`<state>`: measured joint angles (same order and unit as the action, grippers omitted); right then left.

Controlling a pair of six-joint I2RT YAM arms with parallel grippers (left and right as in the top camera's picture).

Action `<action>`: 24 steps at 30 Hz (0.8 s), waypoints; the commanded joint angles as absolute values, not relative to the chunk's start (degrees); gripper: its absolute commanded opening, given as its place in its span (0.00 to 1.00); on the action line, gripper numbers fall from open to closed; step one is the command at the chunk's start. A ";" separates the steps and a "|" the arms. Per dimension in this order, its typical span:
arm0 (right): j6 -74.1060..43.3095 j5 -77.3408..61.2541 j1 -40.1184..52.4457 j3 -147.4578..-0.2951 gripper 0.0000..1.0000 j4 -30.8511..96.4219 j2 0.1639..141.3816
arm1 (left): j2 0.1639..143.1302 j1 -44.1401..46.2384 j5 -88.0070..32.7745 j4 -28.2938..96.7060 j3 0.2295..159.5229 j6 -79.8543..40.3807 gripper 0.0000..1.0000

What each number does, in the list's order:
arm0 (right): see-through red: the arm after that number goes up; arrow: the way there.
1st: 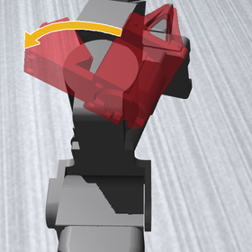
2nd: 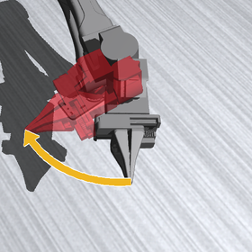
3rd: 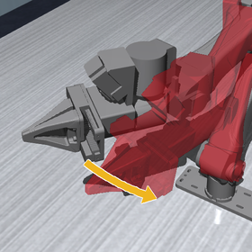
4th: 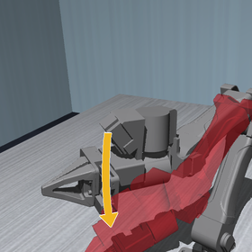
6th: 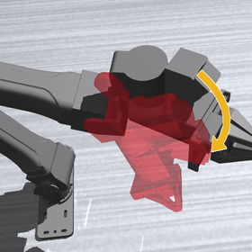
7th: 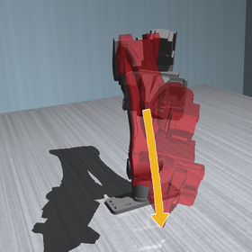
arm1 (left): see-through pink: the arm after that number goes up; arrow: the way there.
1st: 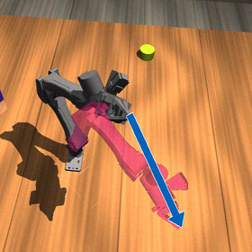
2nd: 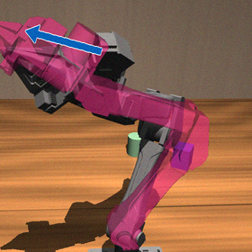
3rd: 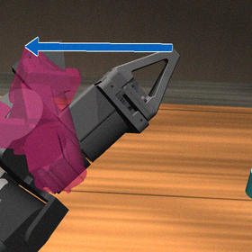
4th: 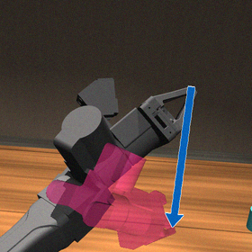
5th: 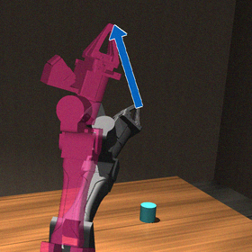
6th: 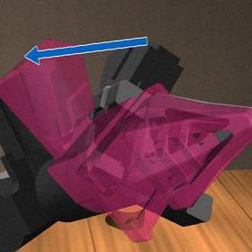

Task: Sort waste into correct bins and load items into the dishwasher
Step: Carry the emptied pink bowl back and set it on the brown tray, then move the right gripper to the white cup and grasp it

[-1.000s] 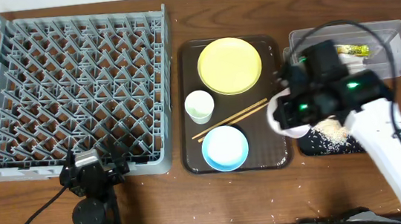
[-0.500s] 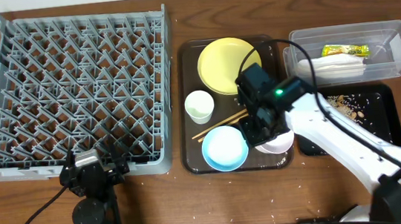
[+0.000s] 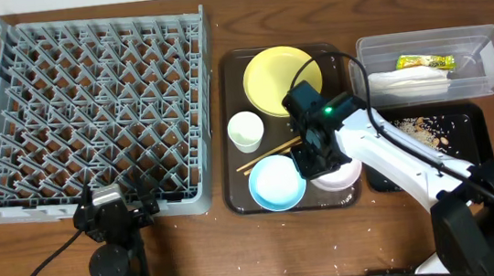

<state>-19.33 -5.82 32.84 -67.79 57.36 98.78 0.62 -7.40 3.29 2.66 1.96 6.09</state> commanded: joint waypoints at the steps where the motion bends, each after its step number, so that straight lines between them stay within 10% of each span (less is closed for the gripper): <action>1: -19.27 -5.43 33.30 -68.77 0.59 57.25 99.33 | 0.27 -7.68 3.42 3.77 0.23 6.61 0.89; 24: -24.71 -5.41 32.67 -88.38 0.57 50.19 101.41 | 0.27 -7.68 3.42 3.77 0.23 6.61 0.89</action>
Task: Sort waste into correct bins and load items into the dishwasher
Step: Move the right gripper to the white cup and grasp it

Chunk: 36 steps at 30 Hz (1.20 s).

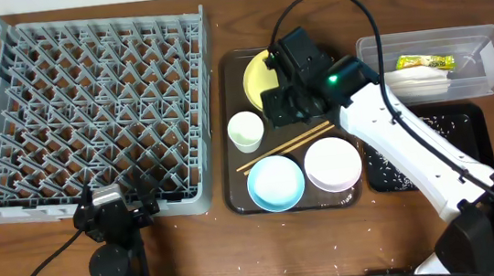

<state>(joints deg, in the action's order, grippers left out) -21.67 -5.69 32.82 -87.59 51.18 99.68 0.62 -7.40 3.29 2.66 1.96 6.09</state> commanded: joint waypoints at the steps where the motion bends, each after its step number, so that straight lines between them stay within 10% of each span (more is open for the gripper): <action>1: -25.10 -5.39 32.67 -88.38 0.56 49.78 101.82 | 0.27 -7.68 3.42 3.77 0.23 6.61 0.89; 19: -25.30 -5.43 32.71 -88.38 0.51 60.55 102.76 | 0.27 -7.68 3.42 3.77 0.23 6.61 0.89; 36: -31.14 -7.97 32.71 -88.38 0.51 45.76 106.21 | 0.27 -7.68 3.42 3.77 0.23 6.61 0.90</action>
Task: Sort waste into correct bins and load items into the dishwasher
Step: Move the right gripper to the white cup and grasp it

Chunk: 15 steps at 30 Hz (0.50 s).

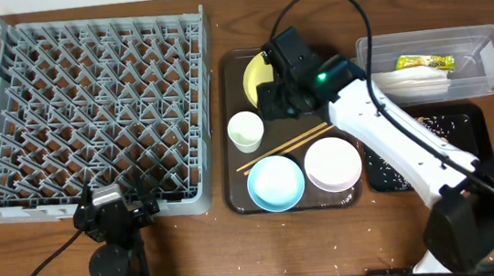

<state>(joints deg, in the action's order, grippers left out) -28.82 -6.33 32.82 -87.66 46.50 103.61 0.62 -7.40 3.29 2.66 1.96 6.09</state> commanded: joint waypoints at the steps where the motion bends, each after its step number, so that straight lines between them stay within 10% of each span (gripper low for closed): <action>1: -31.31 -8.71 32.71 -88.38 0.50 44.95 107.07 | 0.27 -7.68 3.42 3.77 0.23 6.61 0.89; 15: -33.41 -9.65 33.82 -88.38 0.49 38.46 112.09 | 0.27 -7.68 3.42 3.77 0.23 6.61 0.89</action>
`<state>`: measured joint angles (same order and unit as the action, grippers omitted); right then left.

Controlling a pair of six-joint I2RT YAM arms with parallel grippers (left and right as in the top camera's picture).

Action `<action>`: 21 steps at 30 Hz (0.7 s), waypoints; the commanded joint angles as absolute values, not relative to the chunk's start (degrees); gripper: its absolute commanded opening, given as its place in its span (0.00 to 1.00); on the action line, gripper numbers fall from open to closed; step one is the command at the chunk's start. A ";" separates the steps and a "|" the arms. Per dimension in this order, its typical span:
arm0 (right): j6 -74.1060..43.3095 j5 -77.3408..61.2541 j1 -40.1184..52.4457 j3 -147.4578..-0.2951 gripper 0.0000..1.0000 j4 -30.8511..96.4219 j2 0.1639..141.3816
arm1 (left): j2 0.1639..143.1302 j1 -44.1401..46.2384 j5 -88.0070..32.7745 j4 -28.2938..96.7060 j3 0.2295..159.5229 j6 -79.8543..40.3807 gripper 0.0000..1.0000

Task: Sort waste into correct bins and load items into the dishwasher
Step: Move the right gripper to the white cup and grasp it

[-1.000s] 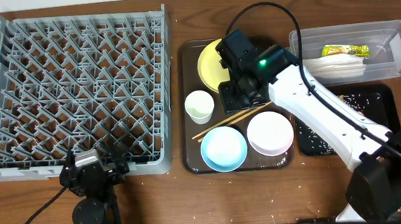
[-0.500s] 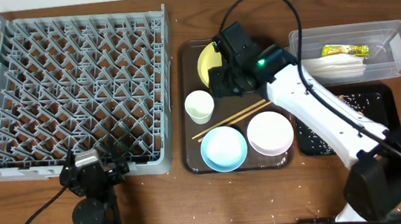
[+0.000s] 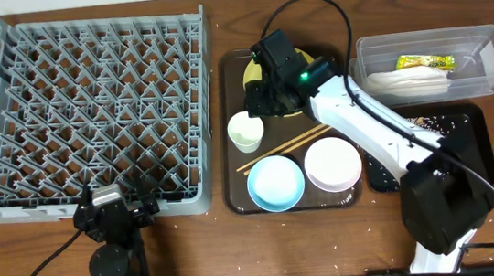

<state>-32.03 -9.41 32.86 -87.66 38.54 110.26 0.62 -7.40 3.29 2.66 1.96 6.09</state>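
Note:
My right gripper (image 3: 259, 98) hangs over the left edge of the yellow plate (image 3: 310, 59) at the back of the brown tray (image 3: 227, 158), just behind the white cup (image 3: 245, 131). Its fingers are dark against the arm, so their state does not show. On the tray also lie two chopsticks (image 3: 287, 148), a blue bowl (image 3: 276, 183) and a white bowl (image 3: 333, 164). The grey dish rack (image 3: 88, 109) fills the left side. My left gripper (image 3: 135, 209) rests folded at the table's front, by the rack's near edge.
A clear bin (image 3: 485, 44) with a green wrapper and white paper stands at the back right. In front of it lies a black tray (image 3: 466, 124) strewn with crumbs. The right arm's cable arcs over the brown tray's back edge.
My right gripper has moved a little to the left and back, from the plate's middle-left to its left edge. Nothing on the tray has shifted. The left arm is still.
First my right gripper was low at the tray's front, over the white bowl beside the blue bowl. Then it was over the yellow plate, with the white bowl standing free on the tray. Since then it has edged left across the plate, toward the cup.

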 commanded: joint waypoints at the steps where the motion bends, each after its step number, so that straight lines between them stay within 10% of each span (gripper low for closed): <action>1: -33.41 -9.67 33.87 -88.38 0.48 38.52 112.55 | 0.27 -7.68 3.42 3.77 0.23 6.61 0.89; 21: -32.84 -9.65 33.95 -88.38 0.25 42.28 117.16 | 0.27 -7.68 3.42 3.77 0.23 6.61 0.89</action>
<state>-32.86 -9.61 33.47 -87.66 42.19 116.25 0.62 -7.40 3.29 2.66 1.96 6.09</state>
